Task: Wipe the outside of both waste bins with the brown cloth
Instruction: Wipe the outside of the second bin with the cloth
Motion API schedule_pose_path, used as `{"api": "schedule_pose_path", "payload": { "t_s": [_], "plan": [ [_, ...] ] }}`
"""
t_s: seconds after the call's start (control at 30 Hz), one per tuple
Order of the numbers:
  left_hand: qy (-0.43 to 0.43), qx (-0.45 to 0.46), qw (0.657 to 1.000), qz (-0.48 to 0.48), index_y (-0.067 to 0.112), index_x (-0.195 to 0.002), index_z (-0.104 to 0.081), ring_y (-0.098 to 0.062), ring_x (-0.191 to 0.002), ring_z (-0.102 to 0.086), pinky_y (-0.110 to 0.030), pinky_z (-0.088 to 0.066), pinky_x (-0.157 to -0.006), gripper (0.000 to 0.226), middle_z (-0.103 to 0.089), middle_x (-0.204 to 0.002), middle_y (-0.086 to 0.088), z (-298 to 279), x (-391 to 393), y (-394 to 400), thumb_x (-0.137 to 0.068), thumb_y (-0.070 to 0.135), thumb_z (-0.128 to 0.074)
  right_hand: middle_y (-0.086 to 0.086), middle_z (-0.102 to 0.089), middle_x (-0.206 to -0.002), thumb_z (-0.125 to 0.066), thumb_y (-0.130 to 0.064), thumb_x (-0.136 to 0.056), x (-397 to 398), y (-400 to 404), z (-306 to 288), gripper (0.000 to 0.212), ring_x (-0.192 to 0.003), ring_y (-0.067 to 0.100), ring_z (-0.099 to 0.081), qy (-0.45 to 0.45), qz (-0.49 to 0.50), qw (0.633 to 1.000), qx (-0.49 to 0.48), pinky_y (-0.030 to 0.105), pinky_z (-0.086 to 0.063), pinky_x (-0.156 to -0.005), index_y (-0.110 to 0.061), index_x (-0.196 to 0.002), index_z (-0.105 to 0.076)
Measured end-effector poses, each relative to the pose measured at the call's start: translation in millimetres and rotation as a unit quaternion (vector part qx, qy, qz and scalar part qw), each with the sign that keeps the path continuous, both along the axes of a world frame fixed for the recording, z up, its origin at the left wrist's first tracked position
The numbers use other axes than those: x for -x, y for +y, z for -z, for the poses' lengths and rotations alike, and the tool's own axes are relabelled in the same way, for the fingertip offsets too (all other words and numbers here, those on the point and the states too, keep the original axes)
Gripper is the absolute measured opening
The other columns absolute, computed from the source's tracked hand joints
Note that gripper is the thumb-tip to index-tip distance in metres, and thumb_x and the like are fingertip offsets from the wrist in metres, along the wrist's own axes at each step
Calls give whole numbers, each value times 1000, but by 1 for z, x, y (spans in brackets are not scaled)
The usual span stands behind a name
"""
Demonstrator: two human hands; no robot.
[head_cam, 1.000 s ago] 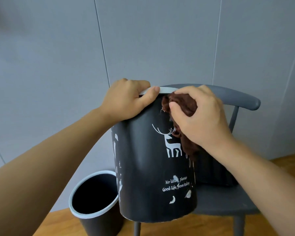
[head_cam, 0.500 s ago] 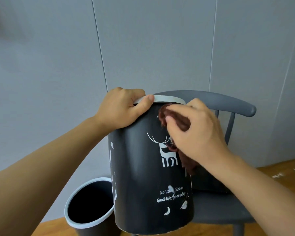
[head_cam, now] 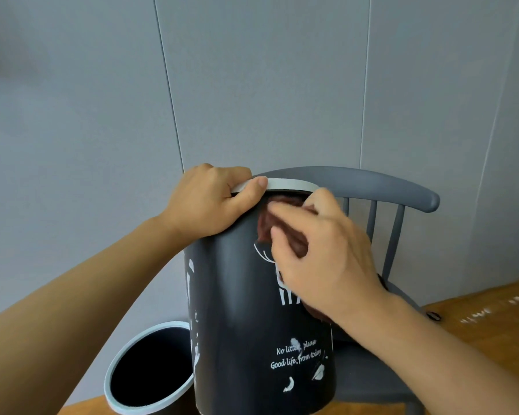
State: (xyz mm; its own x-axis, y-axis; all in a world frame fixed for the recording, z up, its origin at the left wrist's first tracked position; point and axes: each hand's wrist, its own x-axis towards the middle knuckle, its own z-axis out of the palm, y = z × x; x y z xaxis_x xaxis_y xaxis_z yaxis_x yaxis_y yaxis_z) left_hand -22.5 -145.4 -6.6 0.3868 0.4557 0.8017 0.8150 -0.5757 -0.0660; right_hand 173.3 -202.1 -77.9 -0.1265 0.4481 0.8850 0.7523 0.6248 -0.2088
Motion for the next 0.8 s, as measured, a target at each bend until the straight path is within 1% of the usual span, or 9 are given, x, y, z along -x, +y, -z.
{"api": "schedule_pose_path", "payload": {
  "t_s": [0.07,0.1,0.23,0.33,0.4,0.5,0.53,0.67,0.8],
  "plan": [
    [-4,3,1000,6,24,-59,-25,-21,-47,-29,-32,-28,-48,52,-26,-47,1,1,2,0,-96,58,-38,-5,-52,-99,-58,-43,-90,-1,-9,7,31,-82,19,-61,-61,-75,995,14,35,-55,-62,-39,-117,-73],
    [-5,4,1000,7,24,-59,-25,-21,-47,-29,-32,-28,-48,52,-26,-47,1,1,3,-1,-96,58,-39,-8,-52,-98,-59,-44,-90,-5,-8,8,32,-81,15,-60,-63,-90,994,18,36,-56,-62,-41,-117,-74],
    [-13,5,1000,7,25,-58,-25,-23,-49,-28,-30,-24,-49,51,-25,-48,-1,1,4,-4,-95,57,-40,-12,-53,-92,-67,-39,-93,-20,17,3,28,-80,8,-59,97,-25,995,21,34,-55,-73,-44,-119,-75],
    [-17,5,1000,9,28,-58,-24,-20,-48,-28,-29,-23,-49,50,-25,-48,0,3,8,-4,-96,55,-40,-9,-54,-96,-67,-37,-95,-18,21,9,31,-83,13,-61,124,-10,992,28,40,-58,-76,-38,-125,-74],
    [-24,10,1000,11,27,-58,-24,-20,-49,-26,-30,-24,-49,49,-24,-49,1,4,13,-4,-96,55,-40,-9,-53,-101,-63,-41,-92,-15,9,17,35,-84,14,-61,74,-45,996,17,38,-58,-72,-38,-126,-72],
    [-28,17,999,15,27,-59,-25,-21,-50,-26,-30,-24,-50,49,-24,-50,1,4,19,-5,-97,55,-38,-10,-51,-103,-61,-41,-91,-14,-7,26,36,-83,10,-60,-60,-121,991,11,31,-57,-64,-38,-125,-72],
    [-27,17,999,17,26,-59,-26,-21,-50,-26,-29,-24,-50,49,-24,-50,1,4,21,-5,-97,55,-38,-11,-52,-101,-61,-42,-91,-15,-7,26,35,-82,9,-60,-72,-128,989,12,30,-56,-64,-40,-124,-73],
    [-33,33,999,24,20,-60,-29,-20,-51,-27,-28,-23,-48,51,-25,-51,0,3,25,-7,-96,55,-39,-14,-53,-98,-61,-46,-92,-24,10,24,36,-83,8,-62,83,-73,993,33,39,-59,-71,-41,-125,-73],
    [-30,140,988,61,18,-60,-29,-15,-51,-26,-25,-23,-49,49,-25,-53,5,-5,28,-12,-93,53,-40,-10,-50,-101,-57,-47,-93,-20,10,28,44,-83,12,-59,83,-56,995,24,41,-60,-68,-32,-132,-71]
  ]
}}
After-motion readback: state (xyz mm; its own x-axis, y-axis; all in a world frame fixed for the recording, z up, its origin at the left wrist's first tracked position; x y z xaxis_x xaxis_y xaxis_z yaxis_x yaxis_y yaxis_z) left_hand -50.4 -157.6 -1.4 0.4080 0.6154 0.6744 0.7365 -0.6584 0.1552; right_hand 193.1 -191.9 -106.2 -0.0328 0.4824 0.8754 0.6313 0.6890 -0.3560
